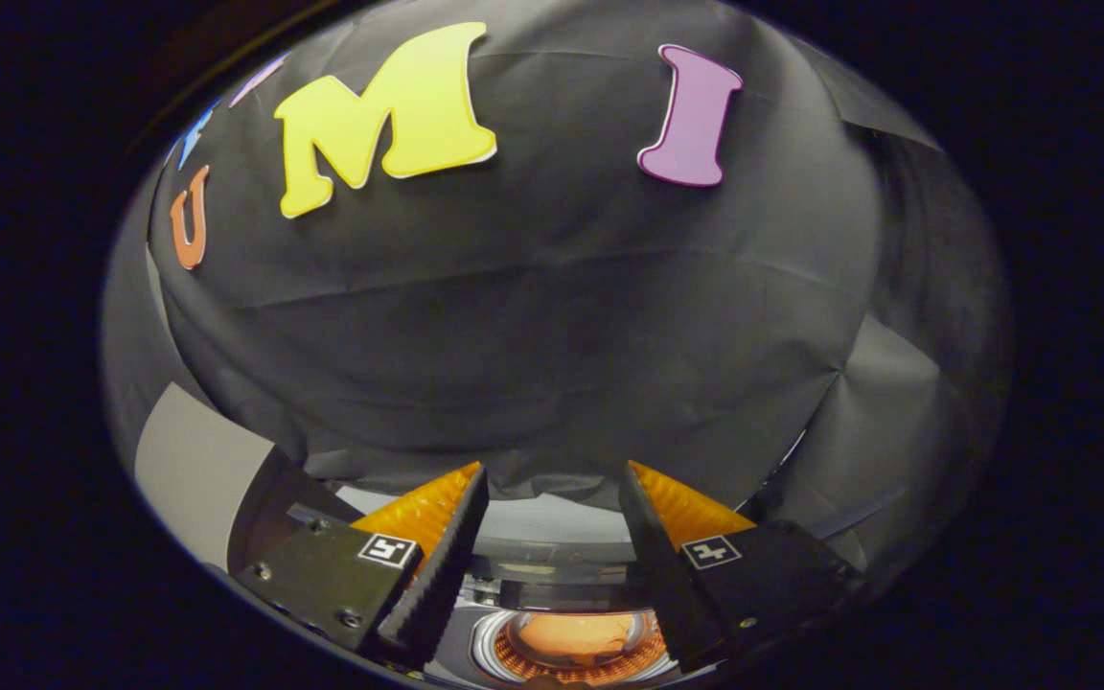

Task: Put the clothes into the washing machine and then close the washing machine lid.

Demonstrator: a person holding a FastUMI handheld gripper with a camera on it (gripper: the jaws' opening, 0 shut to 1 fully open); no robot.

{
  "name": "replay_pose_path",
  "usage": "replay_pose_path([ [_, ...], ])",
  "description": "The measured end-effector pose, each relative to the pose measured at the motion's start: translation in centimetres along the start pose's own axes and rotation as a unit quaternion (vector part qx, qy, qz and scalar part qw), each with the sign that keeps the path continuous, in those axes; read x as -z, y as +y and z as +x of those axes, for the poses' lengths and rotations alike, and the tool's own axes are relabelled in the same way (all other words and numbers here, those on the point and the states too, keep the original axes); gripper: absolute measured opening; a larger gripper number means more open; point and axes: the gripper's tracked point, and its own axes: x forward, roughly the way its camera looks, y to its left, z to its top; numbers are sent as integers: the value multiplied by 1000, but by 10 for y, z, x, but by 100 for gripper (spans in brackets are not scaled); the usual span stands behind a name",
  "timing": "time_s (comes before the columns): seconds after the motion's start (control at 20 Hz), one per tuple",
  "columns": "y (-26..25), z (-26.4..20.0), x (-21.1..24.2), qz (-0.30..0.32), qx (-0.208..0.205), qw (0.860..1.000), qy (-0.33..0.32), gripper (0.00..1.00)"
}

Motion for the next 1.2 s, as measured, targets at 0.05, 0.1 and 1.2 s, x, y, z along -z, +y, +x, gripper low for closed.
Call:
replay_pose_path([
  [0.05, 1, 1, -1, -1, -2, 1000, -4, 86],
  [0.1, 1, 0, 0, -2, -3, 1000, -3, 86],
  [1.2, 2, -23, 2, -13, 14, 990, -142, 86],
])
